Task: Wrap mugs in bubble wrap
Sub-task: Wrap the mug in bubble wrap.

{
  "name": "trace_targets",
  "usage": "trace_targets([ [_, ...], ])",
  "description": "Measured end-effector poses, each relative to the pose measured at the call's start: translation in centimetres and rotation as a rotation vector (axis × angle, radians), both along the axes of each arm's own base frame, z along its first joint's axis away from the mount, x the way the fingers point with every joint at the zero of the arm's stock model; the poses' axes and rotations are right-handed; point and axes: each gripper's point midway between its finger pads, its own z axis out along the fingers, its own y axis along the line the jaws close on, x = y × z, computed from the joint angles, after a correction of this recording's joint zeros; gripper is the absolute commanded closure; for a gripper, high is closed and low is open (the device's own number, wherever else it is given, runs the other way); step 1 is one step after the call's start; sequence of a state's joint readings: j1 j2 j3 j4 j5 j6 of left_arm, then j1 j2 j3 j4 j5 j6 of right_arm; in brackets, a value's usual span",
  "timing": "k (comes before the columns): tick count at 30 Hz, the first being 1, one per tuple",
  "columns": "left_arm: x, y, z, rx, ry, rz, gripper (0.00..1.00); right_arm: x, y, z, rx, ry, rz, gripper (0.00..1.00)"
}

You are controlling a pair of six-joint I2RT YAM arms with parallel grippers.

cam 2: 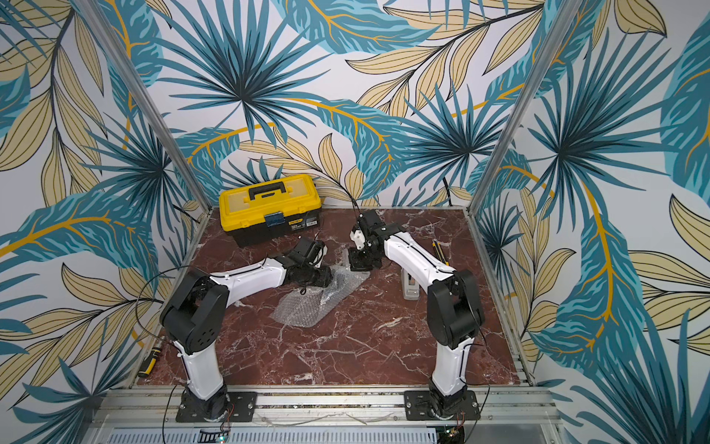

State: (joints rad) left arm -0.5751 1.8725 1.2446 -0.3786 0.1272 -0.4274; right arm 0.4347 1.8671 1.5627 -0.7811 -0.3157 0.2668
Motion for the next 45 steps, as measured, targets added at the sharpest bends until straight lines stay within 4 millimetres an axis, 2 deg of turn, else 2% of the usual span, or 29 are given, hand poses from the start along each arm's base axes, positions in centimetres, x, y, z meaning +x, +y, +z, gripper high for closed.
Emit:
trace_targets([
  [8, -0.1, -0.1, 0.6, -0.016, -0.003, 0.003, 0.50, -2.8, 2.2, 1.5, 0.195, -0.001, 0.015, 1.00],
  [15, -0.2, -0.2, 1.3, -0.034, -0.005, 0.004, 0.50, -4.2, 5.5, 0.1, 0.314, 0.060, 0.043, 1.00],
  [18, 0.0, -0.2, 2.6, -0.057, -0.024, 0.007, 0.49, -4.1, 6.5, -0.7, 0.331, 0.073, 0.053, 1.00],
  [24, -0.1, 0.5, 6.5, -0.125, -0.081, 0.023, 0.46, -3.8, 6.8, -2.8, 0.315, 0.107, 0.043, 1.00],
  [29, -0.1, 0.5, 8.2, -0.179, -0.106, 0.021, 0.33, -3.8, 6.9, -3.4, 0.310, 0.116, 0.042, 1.00],
  [34, -0.1, 0.1, 7.7, -0.196, -0.090, -0.001, 0.30, -3.8, 7.0, -3.4, 0.312, 0.114, 0.046, 1.00],
  [41, 0.1, -0.3, 4.4, -0.175, -0.028, -0.010, 0.27, -3.8, 7.0, -3.4, 0.310, 0.115, 0.047, 1.00],
  [45, 0.2, -0.4, 3.2, -0.170, -0.009, -0.011, 0.29, -3.9, 7.0, -3.4, 0.308, 0.114, 0.049, 1.00],
])
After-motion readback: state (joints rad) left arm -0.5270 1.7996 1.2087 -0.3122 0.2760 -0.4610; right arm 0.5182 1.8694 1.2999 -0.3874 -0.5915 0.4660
